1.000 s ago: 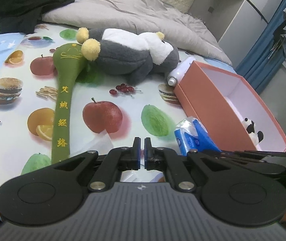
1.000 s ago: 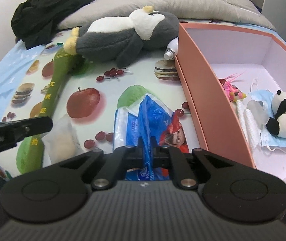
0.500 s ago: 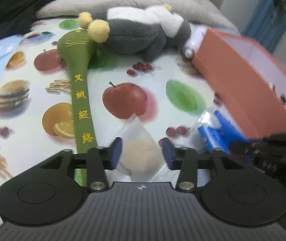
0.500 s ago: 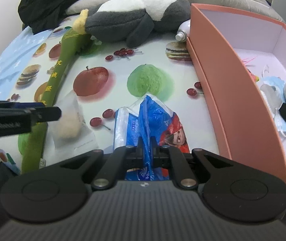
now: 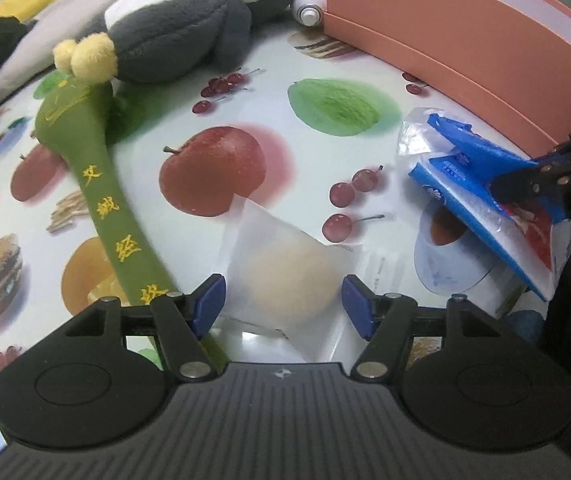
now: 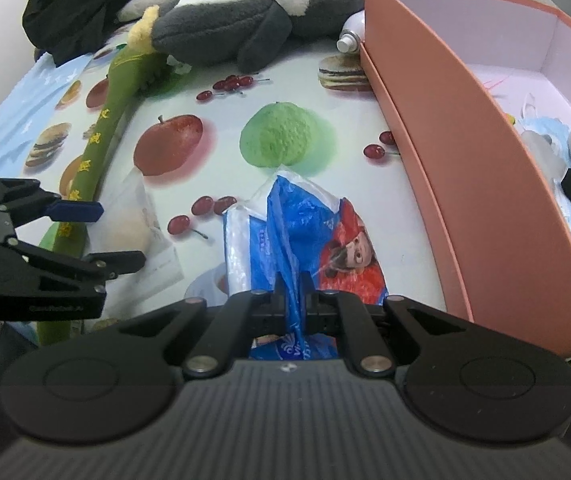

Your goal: Organize soft objects

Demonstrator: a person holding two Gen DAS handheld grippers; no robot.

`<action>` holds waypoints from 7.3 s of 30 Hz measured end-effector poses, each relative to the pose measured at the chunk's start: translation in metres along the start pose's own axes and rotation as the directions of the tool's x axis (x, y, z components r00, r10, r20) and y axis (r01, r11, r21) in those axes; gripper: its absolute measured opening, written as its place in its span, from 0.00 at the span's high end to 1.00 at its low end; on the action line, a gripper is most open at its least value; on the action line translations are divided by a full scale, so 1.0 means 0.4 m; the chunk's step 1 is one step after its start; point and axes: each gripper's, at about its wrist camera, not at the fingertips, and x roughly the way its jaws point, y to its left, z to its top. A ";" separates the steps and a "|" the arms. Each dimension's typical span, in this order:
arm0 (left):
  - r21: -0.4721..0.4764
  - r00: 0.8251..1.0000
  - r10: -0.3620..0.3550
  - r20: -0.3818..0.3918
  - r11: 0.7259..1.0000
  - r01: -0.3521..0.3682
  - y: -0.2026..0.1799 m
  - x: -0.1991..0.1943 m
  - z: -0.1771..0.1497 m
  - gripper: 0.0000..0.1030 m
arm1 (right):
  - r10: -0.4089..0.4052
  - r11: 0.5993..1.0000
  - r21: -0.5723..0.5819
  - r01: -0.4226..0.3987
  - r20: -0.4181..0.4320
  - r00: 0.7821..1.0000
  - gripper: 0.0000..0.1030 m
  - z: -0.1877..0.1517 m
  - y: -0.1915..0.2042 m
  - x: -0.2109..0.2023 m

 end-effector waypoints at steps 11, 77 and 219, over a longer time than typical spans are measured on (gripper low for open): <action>-0.075 0.999 -0.047 0.017 0.996 0.048 0.000 0.003 -0.017 0.45 | 0.006 1.000 -0.007 -0.006 -0.002 1.000 0.92 0.007 0.001 0.001; -0.200 0.900 -0.218 0.377 0.930 0.309 -0.315 -0.351 0.433 0.52 | -0.236 0.956 0.260 0.135 0.411 0.881 0.92 0.082 -0.281 -0.508; -0.151 0.914 -0.104 0.393 0.973 0.175 -0.411 -0.506 0.209 0.01 | -0.315 0.932 0.309 0.191 0.424 0.849 0.00 -0.160 -0.260 -0.607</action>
